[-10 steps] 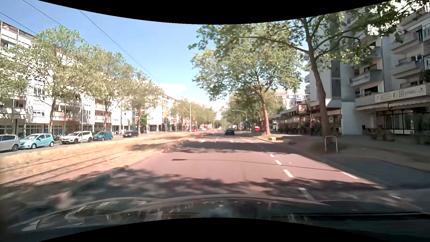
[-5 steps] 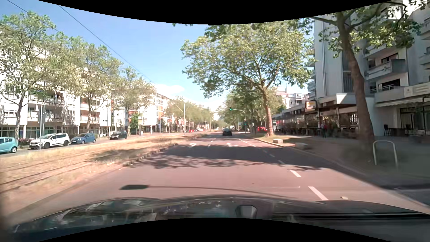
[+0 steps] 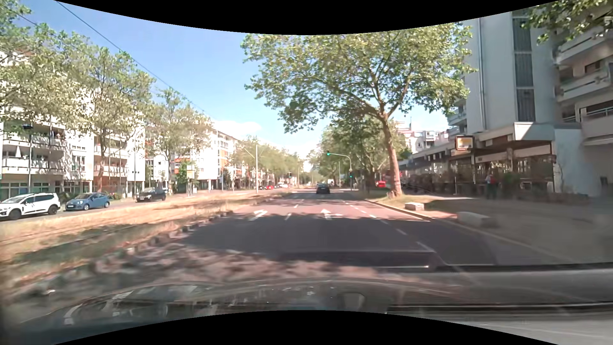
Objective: Follow the waypoints while adhering to traffic rules and regulations
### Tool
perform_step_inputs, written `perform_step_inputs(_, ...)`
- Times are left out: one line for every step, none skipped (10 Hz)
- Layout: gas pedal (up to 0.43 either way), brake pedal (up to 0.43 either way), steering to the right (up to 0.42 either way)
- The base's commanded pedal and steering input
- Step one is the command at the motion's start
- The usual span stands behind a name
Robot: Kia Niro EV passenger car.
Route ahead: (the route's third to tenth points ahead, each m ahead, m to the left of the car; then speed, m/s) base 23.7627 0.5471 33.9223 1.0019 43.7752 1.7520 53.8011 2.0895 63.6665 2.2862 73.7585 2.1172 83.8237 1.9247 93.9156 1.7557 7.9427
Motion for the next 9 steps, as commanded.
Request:
perform_step_inputs(0.118, 0.000, -0.007)
perform_step_inputs(0.118, 0.000, -0.007)
perform_step_inputs(0.118, 0.000, -0.007)
perform_step_inputs(0.118, 0.000, -0.007)
perform_step_inputs(0.118, 0.000, -0.006)
perform_step_inputs(0.118, 0.000, -0.005)
perform_step_inputs(0.118, 0.000, -0.005)
perform_step_inputs(0.118, 0.000, -0.005)
perform_step_inputs(0.118, 0.000, -0.005)
